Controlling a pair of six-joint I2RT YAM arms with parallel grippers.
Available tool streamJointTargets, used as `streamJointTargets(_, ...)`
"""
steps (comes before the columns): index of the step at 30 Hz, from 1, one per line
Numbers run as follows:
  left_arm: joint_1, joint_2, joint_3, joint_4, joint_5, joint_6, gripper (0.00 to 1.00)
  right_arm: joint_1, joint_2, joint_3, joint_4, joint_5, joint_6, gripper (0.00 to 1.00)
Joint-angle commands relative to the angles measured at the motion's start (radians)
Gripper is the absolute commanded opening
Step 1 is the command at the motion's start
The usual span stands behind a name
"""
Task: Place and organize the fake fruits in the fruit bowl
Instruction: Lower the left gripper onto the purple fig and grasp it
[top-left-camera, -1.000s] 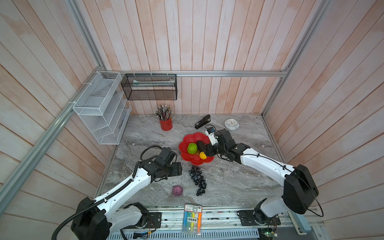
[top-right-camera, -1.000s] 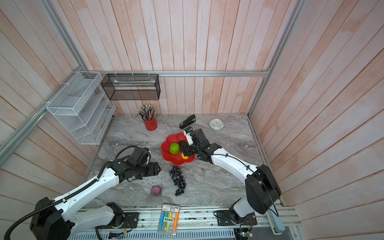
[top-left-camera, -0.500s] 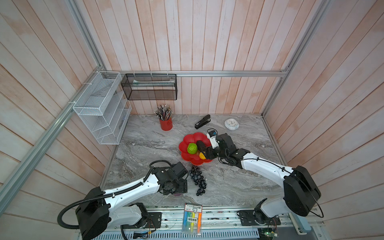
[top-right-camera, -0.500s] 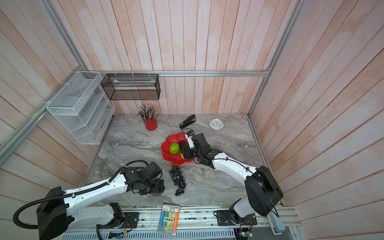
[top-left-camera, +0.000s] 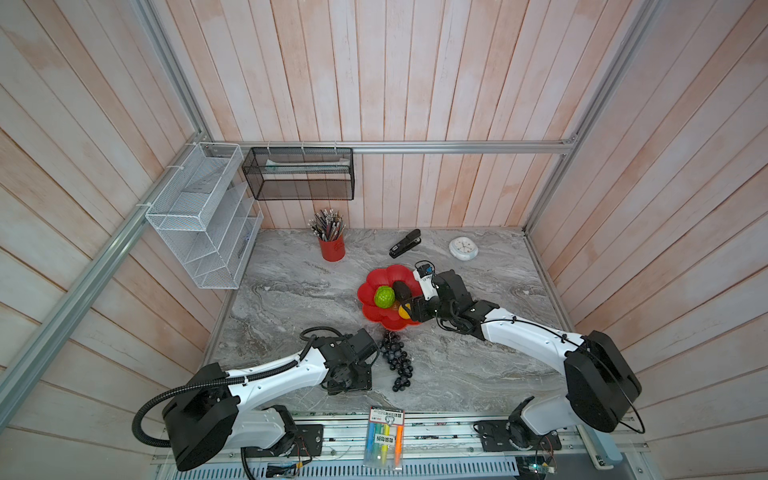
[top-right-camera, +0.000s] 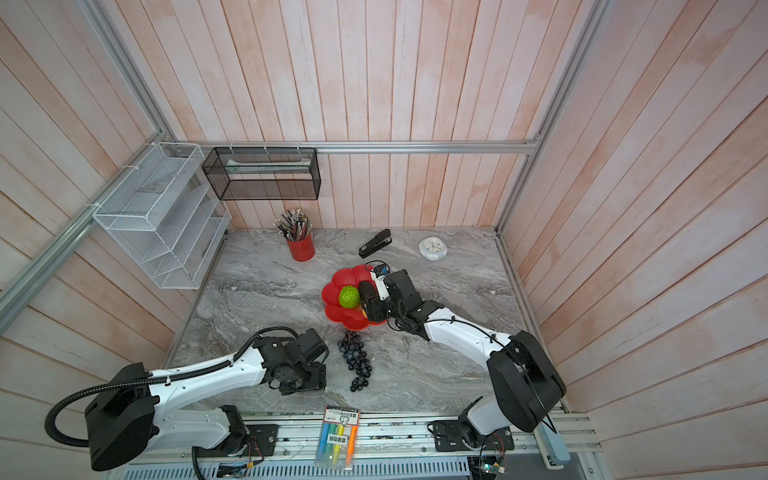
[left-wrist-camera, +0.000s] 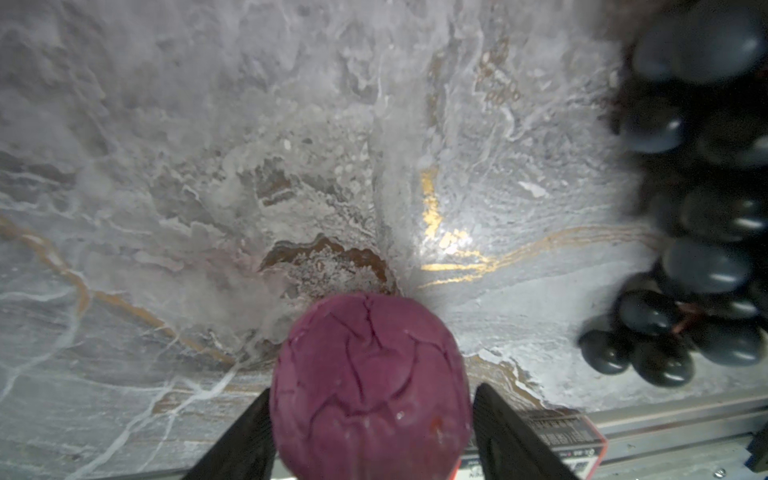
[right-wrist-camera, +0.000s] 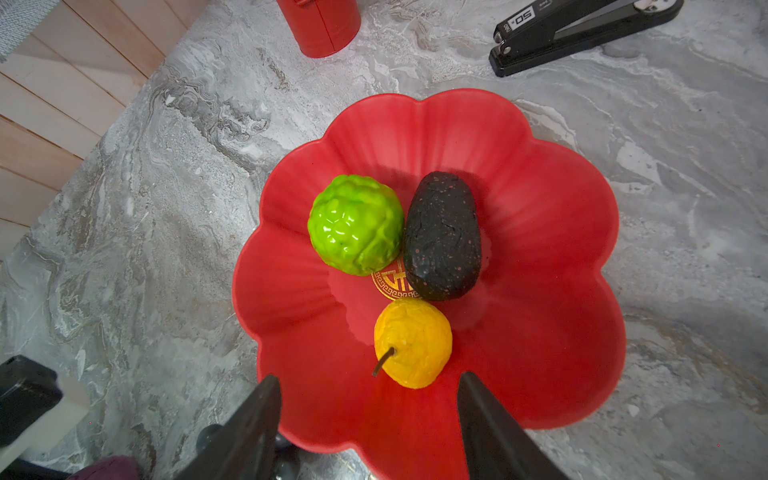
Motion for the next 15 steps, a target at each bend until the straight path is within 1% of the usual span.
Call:
streamJointTargets(1, -0.003, 0.006, -0.010, 0.023, -0.003, -0.006, 0.71, 0.004, 0.001, -0.014, 0.024, -0.006, 0.013, 0.68)
streamJointTargets(2, -0.004, 0.005, -0.011, 0.025, -0.003, -0.005, 0.69, 0.005, 0.001, -0.016, 0.027, -0.005, 0.013, 0.67)
streamJointTargets(4, -0.004, 0.006, -0.020, 0.041, -0.002, -0.003, 0.61, 0.004, 0.001, -0.019, 0.030, -0.005, 0.016, 0.68)
streamJointTargets(5, -0.004, 0.006, -0.023, 0.050, -0.001, -0.003, 0.60, 0.004, 0.003, -0.019, 0.030, -0.006, 0.016, 0.68)
streamJointTargets(7, -0.004, 0.010, -0.032, 0.070, 0.005, 0.000, 0.55, 0.004, 0.004, -0.018, 0.030, -0.010, 0.017, 0.67)
streamJointTargets(9, -0.004, 0.015, -0.037, 0.076, 0.003, -0.001, 0.53, 0.006, 0.004, -0.021, 0.030, -0.011, 0.017, 0.67)
streamJointTargets(11, -0.004, 0.018, -0.041, 0.076, -0.001, 0.001, 0.47, 0.004, 0.003, -0.024, 0.031, -0.010, 0.021, 0.67)
streamJointTargets(14, -0.003, 0.011, -0.047, 0.073, -0.006, 0.005, 0.46, 0.004, 0.000, -0.028, 0.034, -0.011, 0.023, 0.67)
streamJointTargets(15, -0.004, 0.006, -0.044, 0.072, -0.007, 0.008, 0.43, 0.004, -0.002, -0.030, 0.036, -0.011, 0.025, 0.67)
